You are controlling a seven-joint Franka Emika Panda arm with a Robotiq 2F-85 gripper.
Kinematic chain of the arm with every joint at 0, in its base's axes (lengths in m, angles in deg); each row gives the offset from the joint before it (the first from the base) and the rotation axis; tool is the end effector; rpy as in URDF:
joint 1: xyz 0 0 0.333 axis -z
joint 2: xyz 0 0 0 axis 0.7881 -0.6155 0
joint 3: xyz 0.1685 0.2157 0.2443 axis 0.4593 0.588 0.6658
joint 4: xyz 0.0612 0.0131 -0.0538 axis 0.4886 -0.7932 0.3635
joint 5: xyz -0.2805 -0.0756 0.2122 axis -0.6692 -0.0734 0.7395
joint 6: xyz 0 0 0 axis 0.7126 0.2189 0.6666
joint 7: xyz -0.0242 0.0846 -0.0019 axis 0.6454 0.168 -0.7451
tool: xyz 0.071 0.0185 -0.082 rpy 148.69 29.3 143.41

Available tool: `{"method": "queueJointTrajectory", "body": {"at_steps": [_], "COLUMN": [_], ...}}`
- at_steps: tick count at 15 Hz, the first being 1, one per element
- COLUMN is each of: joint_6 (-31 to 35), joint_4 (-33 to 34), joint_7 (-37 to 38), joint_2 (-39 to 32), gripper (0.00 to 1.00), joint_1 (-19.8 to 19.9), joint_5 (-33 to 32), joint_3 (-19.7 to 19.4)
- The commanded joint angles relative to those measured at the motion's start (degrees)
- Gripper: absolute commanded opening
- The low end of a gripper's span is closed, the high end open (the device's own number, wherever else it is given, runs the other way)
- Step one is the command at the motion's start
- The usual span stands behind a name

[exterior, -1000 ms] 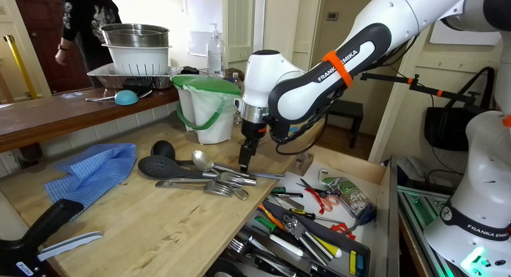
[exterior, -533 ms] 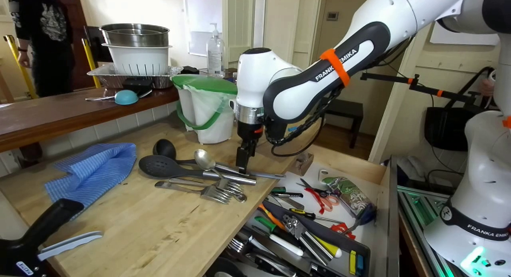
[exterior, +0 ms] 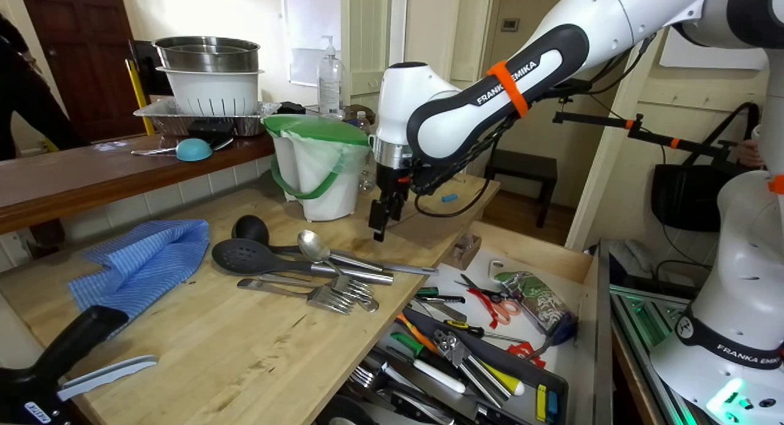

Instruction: Move the black and grey ladle in the drawer to the left, pick up the plastic grey spatula from the table and put it in the drawer

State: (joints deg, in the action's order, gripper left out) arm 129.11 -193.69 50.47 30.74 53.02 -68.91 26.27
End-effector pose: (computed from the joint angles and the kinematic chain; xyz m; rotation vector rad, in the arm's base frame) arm 0.6087 -0.0401 0.3986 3.0732 -0.1737 0.1449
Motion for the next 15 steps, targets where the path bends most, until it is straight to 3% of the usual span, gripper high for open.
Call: {"method": "queueJointTrajectory", "body": {"at_steps": [1, 3, 7, 13, 15], "joint_6": [5.73, 8.95, 9.05, 8.47, 7.79], "joint_4": [-2.0, -2.89, -3.66, -4.45, -4.35], "joint_7": [-6.31, -12.19, -17.4, -20.69, -20.39], "joint_2": [-0.72, -1.04, -1.32, 0.67, 0.8], "gripper": [1.0, 1.0, 1.0, 1.0, 1.0], "joint_1": [1.27, 2.41, 3.33, 5.22, 5.05], "joint_5": [5.23, 10.21, 13.97, 16.96, 14.65], "joint_3": [2.71, 4.97, 6.75, 6.65, 5.52]}}
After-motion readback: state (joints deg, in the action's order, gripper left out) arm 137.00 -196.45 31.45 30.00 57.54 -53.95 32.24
